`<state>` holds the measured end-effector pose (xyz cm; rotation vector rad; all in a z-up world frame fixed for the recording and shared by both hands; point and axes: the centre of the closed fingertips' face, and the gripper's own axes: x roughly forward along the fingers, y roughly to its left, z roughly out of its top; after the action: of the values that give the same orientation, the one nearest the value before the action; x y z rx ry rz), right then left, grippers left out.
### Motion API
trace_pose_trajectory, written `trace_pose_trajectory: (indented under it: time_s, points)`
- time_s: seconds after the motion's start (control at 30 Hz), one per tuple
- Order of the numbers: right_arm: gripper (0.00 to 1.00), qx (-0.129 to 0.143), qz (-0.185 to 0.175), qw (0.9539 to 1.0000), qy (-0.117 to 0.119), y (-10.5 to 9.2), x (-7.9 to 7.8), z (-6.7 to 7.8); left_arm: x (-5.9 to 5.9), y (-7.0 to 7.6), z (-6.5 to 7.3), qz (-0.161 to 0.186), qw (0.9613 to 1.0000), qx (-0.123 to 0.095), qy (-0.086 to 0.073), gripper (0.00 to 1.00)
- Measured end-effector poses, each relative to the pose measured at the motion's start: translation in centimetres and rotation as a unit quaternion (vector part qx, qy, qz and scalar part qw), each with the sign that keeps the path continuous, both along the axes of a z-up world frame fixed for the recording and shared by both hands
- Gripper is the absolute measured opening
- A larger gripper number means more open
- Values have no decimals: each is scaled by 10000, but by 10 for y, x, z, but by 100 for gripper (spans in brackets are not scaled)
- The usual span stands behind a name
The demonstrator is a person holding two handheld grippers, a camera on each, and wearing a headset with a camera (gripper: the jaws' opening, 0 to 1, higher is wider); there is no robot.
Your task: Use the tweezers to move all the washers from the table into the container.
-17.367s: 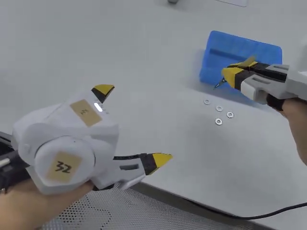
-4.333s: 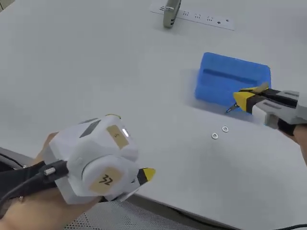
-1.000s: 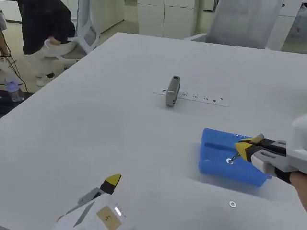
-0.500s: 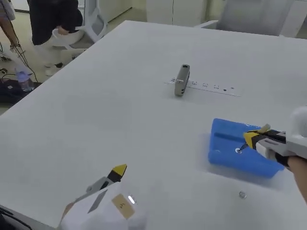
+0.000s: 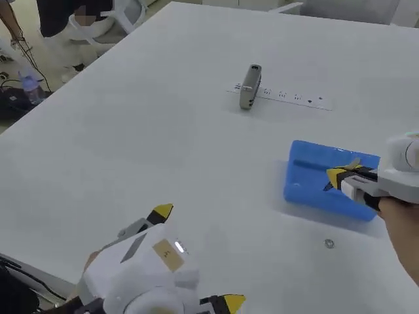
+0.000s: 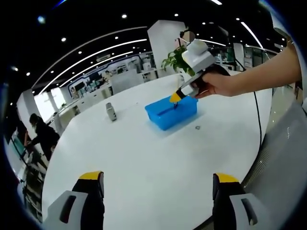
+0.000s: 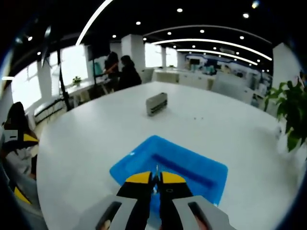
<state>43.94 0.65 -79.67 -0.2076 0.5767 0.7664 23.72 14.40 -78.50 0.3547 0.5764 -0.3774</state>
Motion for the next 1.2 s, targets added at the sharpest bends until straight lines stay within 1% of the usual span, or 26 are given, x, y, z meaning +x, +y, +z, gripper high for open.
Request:
trace_pose_trajectory:
  time_s: [0.1, 0.17, 0.27, 0.4, 0.5, 0.53, 0.57, 0.6, 0.67, 0.7, 0.77, 0.83, 0.9, 0.93, 0.97, 1.0, 1.03, 1.17, 1.2]
  points:
    - [2, -76, 34, 10000, 2, -2, 1, -3, 0, 1, -1, 8, 10000, 38, 33, 96]
    - [2, -89, 19, 10000, -37, -4, 2, -1, 0, 1, -2, 8, 10000, 51, 33, 96]
    - [2, -113, -28, 9999, -46, -7, 4, 0, -1, 1, -4, -8, 9999, 74, 89, 96]
    - [2, -106, -52, 9999, -1, -9, 6, -3, -2, 0, -5, -49, 9999, 94, 110, 95]
    - [2, -206, 17, 9998, 18, -7, 4, -9, -2, 0, -5, -34, 9999, 84, 129, 95]
    - [2, -133, 18, 9998, -151, -8, 6, -6, -2, 0, -5, -33, 9999, 83, 132, 94]
    - [2, -178, 9, 9998, -96, -10, 4, -8, -2, 0, -5, -36, 9999, 85, 133, 94]
    - [2, -178, 22, 9998, -113, -10, 5, -9, -2, 0, -5, -40, 9999, 91, 140, 94]
    - [2, -104, -27, 9999, -119, -13, 4, -8, -3, 0, -7, -56, 9998, 113, 163, 94]
    - [2, -51, -45, 10000, -64, -14, 3, -8, -3, -1, -7, -78, 9997, 117, 179, 94]
    - [2, -37, -57, 10000, -14, -15, 2, -9, -4, -3, -7, -113, 9997, 114, 184, 94]
    - [2, -75, -69, 9999, -7, -19, 1, -11, -4, -2, -8, -115, 9997, 153, 179, 94]
    - [2, -180, -110, 9997, 128, -22, -1, -17, -4, -2, -8, -108, 9997, 140, 197, 94]
    - [2, -287, -72, 9994, 201, -21, -4, -23, -4, -2, -8, -109, 9997, 135, 189, 93]
    - [2, -152, -136, 9997, 131, -20, -2, -20, -4, -2, -7, -111, 9997, 137, 184, 93]
    - [2, -155, -120, 9996, 201, -19, -4, -20, -4, -2, -7, -110, 9997, 143, 182, 93]
    - [2, -144, -115, 9996, 218, -19, -4, -20, -4, -2, -8, -109, 9997, 151, 185, 93]
    - [2, -198, -93, 9996, 159, -18, 0, -18, -3, 0, -7, -75, 9997, 188, 169, 92]
    - [2, -169, -93, 9997, 147, -19, 0, -13, -3, 0, -7, -66, 9997, 183, 161, 92]
